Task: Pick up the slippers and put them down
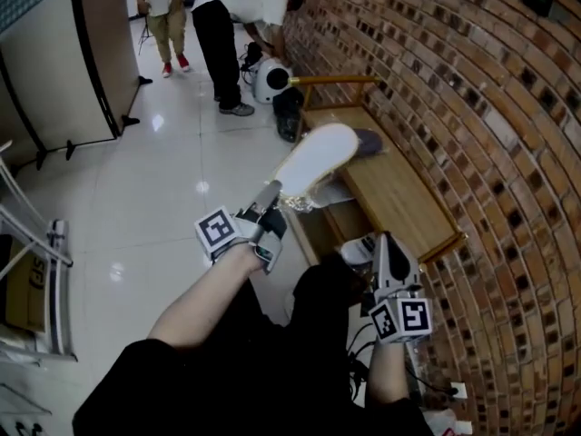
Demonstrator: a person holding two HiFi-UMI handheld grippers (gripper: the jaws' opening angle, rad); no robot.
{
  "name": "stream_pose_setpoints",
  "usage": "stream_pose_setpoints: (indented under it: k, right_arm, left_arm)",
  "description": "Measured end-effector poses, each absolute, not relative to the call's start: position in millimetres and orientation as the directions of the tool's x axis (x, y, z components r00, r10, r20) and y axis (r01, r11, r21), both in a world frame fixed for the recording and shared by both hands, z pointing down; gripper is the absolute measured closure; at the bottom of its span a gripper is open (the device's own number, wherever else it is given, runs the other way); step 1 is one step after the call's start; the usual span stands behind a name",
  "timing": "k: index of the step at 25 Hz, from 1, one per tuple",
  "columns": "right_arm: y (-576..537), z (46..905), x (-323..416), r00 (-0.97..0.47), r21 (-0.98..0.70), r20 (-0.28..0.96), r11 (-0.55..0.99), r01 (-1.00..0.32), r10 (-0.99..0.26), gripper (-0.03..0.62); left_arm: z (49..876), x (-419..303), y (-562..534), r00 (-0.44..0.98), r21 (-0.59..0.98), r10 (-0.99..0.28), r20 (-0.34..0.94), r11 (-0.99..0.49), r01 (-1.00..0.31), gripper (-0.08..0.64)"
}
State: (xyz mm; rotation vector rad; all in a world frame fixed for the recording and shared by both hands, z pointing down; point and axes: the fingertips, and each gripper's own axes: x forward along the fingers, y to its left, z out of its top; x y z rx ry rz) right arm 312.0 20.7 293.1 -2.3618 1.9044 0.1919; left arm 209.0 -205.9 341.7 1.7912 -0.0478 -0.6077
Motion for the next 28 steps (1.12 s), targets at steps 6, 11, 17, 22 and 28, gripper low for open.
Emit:
stream_pose_setpoints:
  k: [6, 11, 17, 22, 28]
  right_arm:
    - [-35, 300, 282, 0.082, -0.002, -0.141, -0.083, -0.997, -0.987, 0.583]
    - [-88, 306, 239, -0.053, -0.014, -0.129, 0.055, -0.998, -0.99, 0.583]
    - [-140, 313, 187, -0.189, -0.014, -0.124, 0.192, -0.981, -0.974, 0.583]
    - [-178, 318, 168, -0.242, -0.012, -0.103, 0.244, -0.97, -0.965, 0.584]
    - [-225, 335, 169, -0.259, -0.012, -0.075, 0.261, -0.965, -0.963, 0.584]
  left_arm:
    - [331, 129, -246, 0.78, 0.885, -0.47, -0.413, -0.41, 0.222, 0.503]
    - [335, 49, -269, 0.697, 0.881, -0.585, -0.415, -0.448, 0.148, 0.503]
    - [347, -24, -286, 0.605, 0.883, -0.687, -0.404, -0.464, 0.063, 0.503]
    - [365, -58, -303, 0.549, 0.899, -0.749, -0.371, -0.438, 0.01, 0.503]
    - [391, -67, -327, 0.52, 0.911, -0.783, -0.341, -0.412, -0.023, 0.503]
